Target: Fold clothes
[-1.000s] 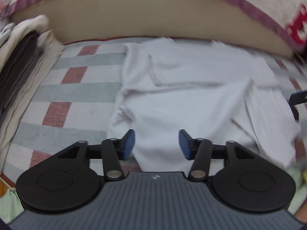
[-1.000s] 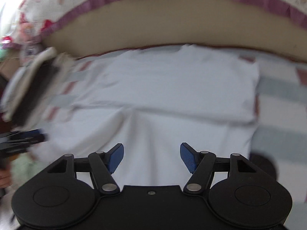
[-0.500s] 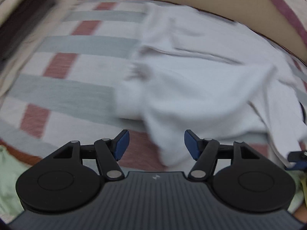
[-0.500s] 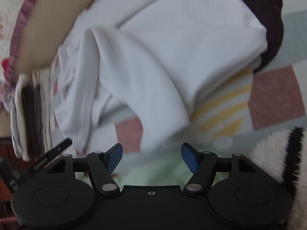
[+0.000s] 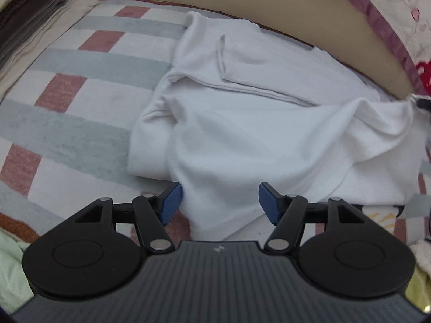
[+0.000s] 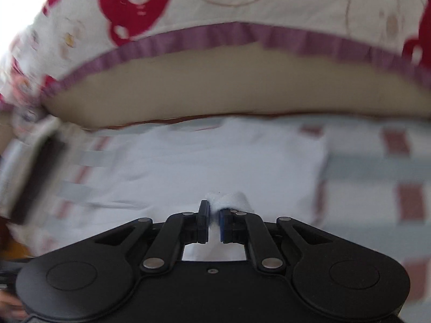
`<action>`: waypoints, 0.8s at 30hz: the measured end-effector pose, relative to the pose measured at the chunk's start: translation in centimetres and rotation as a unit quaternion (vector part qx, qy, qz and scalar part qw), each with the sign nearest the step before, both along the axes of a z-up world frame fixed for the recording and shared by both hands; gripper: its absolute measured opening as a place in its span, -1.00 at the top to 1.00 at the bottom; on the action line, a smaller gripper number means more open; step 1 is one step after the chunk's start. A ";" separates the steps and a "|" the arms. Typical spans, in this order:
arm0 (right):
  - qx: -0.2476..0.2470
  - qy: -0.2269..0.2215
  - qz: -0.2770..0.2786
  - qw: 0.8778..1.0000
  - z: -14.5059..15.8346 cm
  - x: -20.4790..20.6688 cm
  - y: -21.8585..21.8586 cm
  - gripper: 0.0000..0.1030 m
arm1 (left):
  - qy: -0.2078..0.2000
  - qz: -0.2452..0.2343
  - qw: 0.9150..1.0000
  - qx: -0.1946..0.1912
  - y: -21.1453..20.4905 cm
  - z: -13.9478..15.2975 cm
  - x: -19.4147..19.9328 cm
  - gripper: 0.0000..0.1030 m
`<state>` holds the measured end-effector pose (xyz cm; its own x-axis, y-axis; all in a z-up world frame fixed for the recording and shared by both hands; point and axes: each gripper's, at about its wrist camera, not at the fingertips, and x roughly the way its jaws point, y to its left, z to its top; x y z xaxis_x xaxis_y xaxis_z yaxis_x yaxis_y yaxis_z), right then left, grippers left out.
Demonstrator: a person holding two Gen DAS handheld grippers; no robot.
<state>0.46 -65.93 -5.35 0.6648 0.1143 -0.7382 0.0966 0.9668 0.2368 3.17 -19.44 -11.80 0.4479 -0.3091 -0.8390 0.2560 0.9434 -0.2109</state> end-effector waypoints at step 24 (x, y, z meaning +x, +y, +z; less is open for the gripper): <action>0.073 0.078 -0.087 0.990 -5.8 -1.1 -6.0 -0.08 | -0.057 -0.023 0.998 -0.033 0.6 1.9 0.6 0.90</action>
<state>-0.62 -71.90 -11.11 0.5629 0.1213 -0.8176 0.3057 0.8885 0.3422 3.75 -18.81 -9.89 0.5237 -0.3849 -0.7600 0.3255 0.9148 -0.2390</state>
